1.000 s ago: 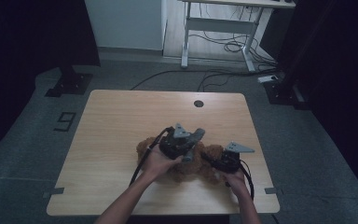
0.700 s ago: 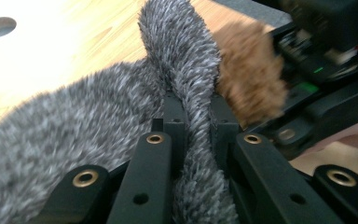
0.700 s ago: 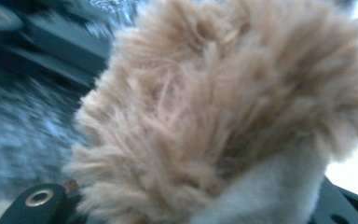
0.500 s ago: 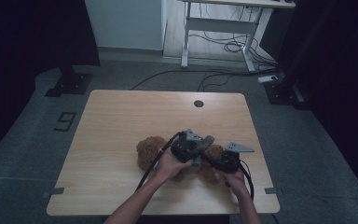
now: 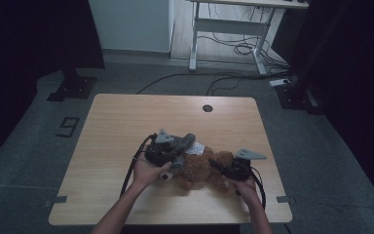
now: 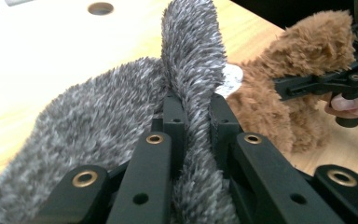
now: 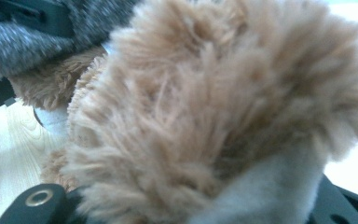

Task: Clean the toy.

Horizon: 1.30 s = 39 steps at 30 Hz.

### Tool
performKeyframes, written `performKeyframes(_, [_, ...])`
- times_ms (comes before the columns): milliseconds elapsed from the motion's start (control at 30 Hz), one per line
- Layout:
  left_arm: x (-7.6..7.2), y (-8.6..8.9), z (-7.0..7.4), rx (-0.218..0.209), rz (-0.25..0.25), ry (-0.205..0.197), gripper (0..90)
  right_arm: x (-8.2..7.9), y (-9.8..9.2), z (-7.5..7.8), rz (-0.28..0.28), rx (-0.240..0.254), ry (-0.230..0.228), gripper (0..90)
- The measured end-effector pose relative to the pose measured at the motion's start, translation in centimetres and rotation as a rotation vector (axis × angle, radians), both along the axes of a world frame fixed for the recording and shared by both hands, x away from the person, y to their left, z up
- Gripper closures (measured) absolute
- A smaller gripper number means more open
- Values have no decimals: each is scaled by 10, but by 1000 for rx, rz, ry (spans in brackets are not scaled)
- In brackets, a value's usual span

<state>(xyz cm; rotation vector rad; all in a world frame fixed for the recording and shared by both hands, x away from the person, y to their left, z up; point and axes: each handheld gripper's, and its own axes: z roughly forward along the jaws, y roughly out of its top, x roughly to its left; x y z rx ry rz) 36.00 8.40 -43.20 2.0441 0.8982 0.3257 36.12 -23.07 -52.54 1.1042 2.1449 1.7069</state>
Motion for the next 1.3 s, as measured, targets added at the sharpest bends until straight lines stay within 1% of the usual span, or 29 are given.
performKeyframes(67, [0, 5, 0, 1, 10, -3, 804, 0, 0, 0, -1, -2, -1, 596])
performKeyframes(100, [-1, 14, -2, 6, 38, -5, 804, 0, 0, 0, -1, -2, -1, 596])
performKeyframes(167, [0, 25, -7, 9, 54, 6, 804, 0, 0, 0, -1, -3, -1, 595])
performKeyframes(200, [0, 30, -10, -12, 54, 22, 804, 0, 0, 0, 0, -4, -1, 595])
performKeyframes(233, [0, 30, -10, -12, 54, 22, 804, 0, 0, 0, 0, -4, -1, 595])
performKeyframes(267, [-1, 37, -15, -37, 52, 34, 804, 0, 0, 0, 0, -1, -2, 596])
performKeyframes(367, [-3, 41, -16, -42, 48, 32, 803, 0, 0, 0, 2, -3, -4, 595])
performKeyframes(500, [-5, 49, -12, -41, 64, 24, 803, -1, 0, 1, 0, -5, -3, 596])
performKeyframes(533, [-5, 55, -12, -41, 78, 21, 803, -1, 0, 1, 0, -5, -3, 596])
performKeyframes(567, [-5, 55, -12, -41, 78, 21, 803, -1, 0, 1, 0, -5, -3, 596])
performKeyframes(600, [-6, 61, -12, -40, 97, 16, 803, -1, 0, 1, 0, -6, -4, 596])
performKeyframes(633, [-6, 61, -12, -40, 97, 16, 803, -1, 0, 1, 0, -7, -5, 596])
performKeyframes(667, [-7, 68, -15, -46, 111, 11, 803, -1, 0, 1, 1, -7, -6, 596])
performKeyframes(700, [-7, 68, -15, -46, 111, 11, 803, -1, 0, 1, 1, -8, -7, 596])
performKeyframes(733, [-8, 74, -18, -56, 127, 10, 804, -1, 0, 1, 1, -7, -7, 596])
performKeyframes(767, [-8, 74, -18, -56, 127, 10, 804, -1, 0, 1, 1, -7, -7, 596])
performKeyframes(800, [-9, 80, -20, -57, 142, 6, 804, -1, 0, 1, 1, -8, -8, 596])
performKeyframes(900, [-9, 85, -22, -48, 164, 1, 804, -1, 0, 1, 0, -8, -8, 596])
performKeyframes(967, [-9, 89, -26, -34, 184, 2, 804, -1, 1, 1, -2, -9, -9, 596])
performKeyframes(1000, [-8, 94, -31, -10, 214, 6, 805, -1, 1, 1, -1, -9, -8, 596])
performKeyframes(1033, [-8, 94, -31, -10, 214, 6, 806, -1, 0, 1, -1, -10, -7, 596])
performKeyframes(1067, [-6, 97, -41, 35, 240, 32, 806, -1, 0, 1, -1, -11, -7, 596])
performKeyframes(1100, [-6, 97, -41, 35, 240, 32, 806, -1, 0, 1, -1, -11, -7, 596])
performKeyframes(1133, [-2, 99, -59, 23, 231, 92, 806, -1, 0, 0, -5, -11, -5, 596])
performKeyframes(1167, [-2, 99, -59, 23, 231, 92, 806, -1, 0, 0, -5, -11, -5, 596])
performKeyframes(1200, [-1, 97, -74, 30, 222, 122, 806, 0, 0, 0, -4, -10, -3, 596])
performKeyframes(1233, [-1, 97, -74, 30, 222, 122, 806, 0, 0, 0, -4, -10, -3, 596])
performKeyframes(1267, [-1, 96, -79, 25, 218, 131, 806, 0, 0, 0, -5, -13, -5, 596])
performKeyframes(1300, [-1, 97, -77, 16, 220, 133, 806, 0, 0, 0, -6, -11, -3, 596])
